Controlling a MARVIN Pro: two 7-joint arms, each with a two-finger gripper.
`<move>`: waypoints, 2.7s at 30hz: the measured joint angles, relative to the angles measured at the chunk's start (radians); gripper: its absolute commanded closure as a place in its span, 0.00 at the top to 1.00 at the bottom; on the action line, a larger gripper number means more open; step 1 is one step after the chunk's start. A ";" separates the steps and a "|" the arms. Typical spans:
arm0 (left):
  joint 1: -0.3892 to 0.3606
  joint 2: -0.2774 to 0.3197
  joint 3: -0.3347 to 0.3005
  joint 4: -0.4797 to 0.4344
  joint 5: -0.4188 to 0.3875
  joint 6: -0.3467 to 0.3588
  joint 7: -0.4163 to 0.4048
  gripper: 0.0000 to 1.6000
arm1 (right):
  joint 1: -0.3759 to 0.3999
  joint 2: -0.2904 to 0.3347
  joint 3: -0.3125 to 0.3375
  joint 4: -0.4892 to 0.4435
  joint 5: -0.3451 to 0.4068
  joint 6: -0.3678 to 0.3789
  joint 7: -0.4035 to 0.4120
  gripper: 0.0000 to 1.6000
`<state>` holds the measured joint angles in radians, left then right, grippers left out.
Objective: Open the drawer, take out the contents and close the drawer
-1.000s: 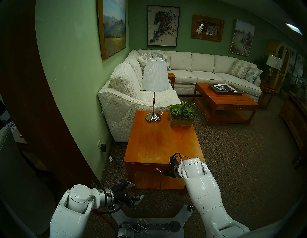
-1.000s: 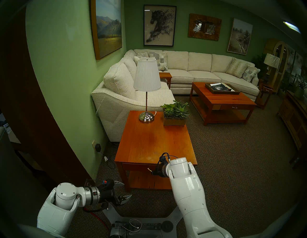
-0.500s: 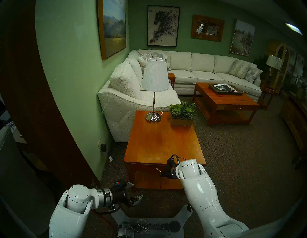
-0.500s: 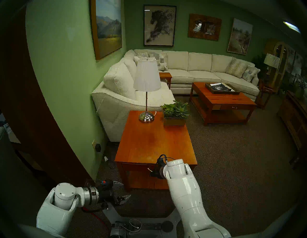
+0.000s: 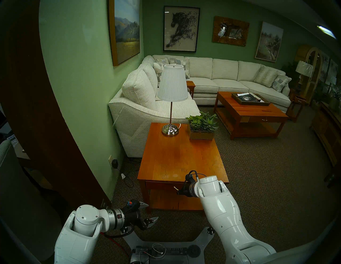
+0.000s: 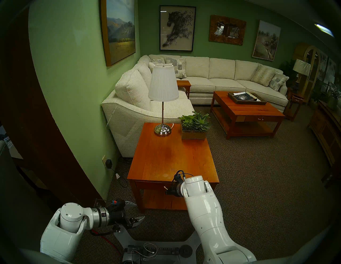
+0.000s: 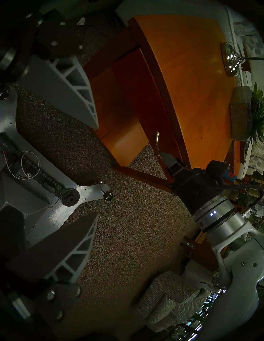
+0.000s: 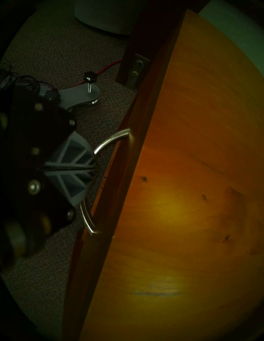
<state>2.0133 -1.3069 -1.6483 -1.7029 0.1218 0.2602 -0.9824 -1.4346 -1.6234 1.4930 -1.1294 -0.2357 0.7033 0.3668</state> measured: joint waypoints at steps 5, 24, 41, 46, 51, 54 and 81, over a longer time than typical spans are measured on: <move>-0.002 -0.001 0.000 0.004 0.000 -0.001 -0.001 1.00 | 0.011 0.001 0.000 0.020 0.003 -0.002 -0.005 0.00; -0.021 -0.002 -0.001 0.024 0.000 -0.003 -0.008 1.00 | 0.093 0.009 -0.017 0.139 -0.002 0.011 -0.015 0.00; -0.051 -0.003 0.001 0.048 0.000 -0.001 -0.020 1.00 | 0.099 0.033 -0.064 0.114 -0.022 0.138 0.050 0.00; -0.058 -0.003 0.001 0.056 0.001 -0.001 -0.022 1.00 | 0.062 0.039 -0.069 0.063 -0.023 0.159 0.060 0.00; -0.067 -0.004 0.002 0.062 0.001 -0.001 -0.024 1.00 | 0.010 0.046 -0.072 -0.005 -0.023 0.182 0.071 0.00; -0.072 -0.004 0.004 0.065 0.002 -0.001 -0.025 1.00 | -0.023 0.050 -0.072 -0.044 -0.022 0.193 0.077 0.00; -0.100 -0.006 0.046 0.082 0.011 -0.002 -0.029 1.00 | -0.252 0.055 -0.048 -0.298 -0.018 0.229 0.078 0.00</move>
<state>1.9131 -1.3134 -1.6027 -1.6205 0.1328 0.2582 -1.0112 -1.6867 -1.5680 1.4450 -1.4274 -0.2539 0.9325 0.4445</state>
